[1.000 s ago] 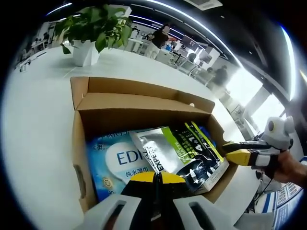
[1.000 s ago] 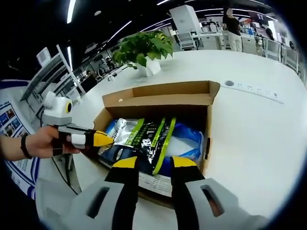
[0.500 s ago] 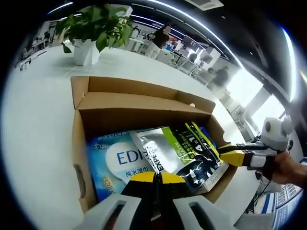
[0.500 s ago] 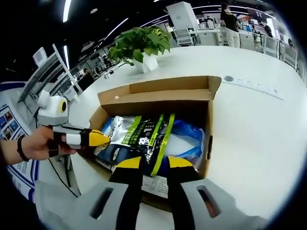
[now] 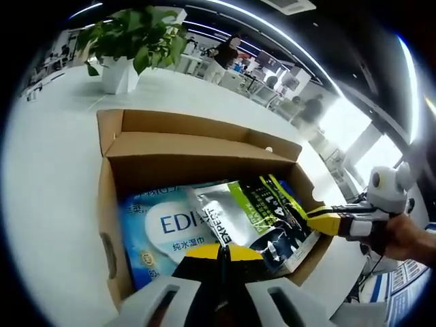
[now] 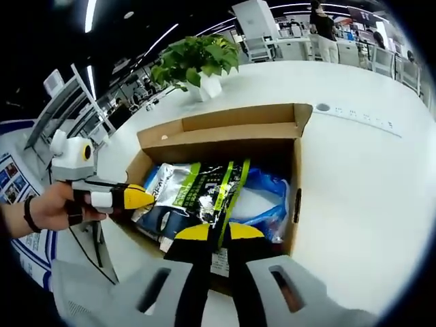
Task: Operate the shoe box by opening the lid, removing the specified soft item, and placing it in the target area until the item is outside and the box remains undamaged.
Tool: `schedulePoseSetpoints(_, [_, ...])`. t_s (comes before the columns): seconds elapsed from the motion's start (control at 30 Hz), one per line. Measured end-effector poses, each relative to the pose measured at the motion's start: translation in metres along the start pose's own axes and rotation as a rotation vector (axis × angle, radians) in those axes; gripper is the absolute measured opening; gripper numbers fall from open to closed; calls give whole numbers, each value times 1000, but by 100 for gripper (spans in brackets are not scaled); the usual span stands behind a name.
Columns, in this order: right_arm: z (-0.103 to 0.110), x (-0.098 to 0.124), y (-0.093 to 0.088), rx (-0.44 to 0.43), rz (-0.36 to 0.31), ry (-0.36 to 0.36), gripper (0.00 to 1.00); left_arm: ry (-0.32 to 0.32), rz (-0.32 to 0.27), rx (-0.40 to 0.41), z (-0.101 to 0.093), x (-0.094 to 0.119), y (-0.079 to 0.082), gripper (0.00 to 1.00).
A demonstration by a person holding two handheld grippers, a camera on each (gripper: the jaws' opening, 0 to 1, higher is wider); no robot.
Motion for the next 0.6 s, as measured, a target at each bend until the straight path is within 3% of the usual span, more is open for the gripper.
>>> schedulePoseSetpoints(0.6, [-12, 22, 7, -24, -45, -24, 0, -37, -7, -34, -28, -3, 10, 1])
Point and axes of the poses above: the point that each gripper's makers call its tool centre point, and the gripper's own axes: x roughly backward along the fingers, z roughly to its left, y roughly out of its top, the point moved 2 cm from there along x, roughly backward along the fingers, and after that the axes turned 6 degrees about x, right-handed, at the moved point
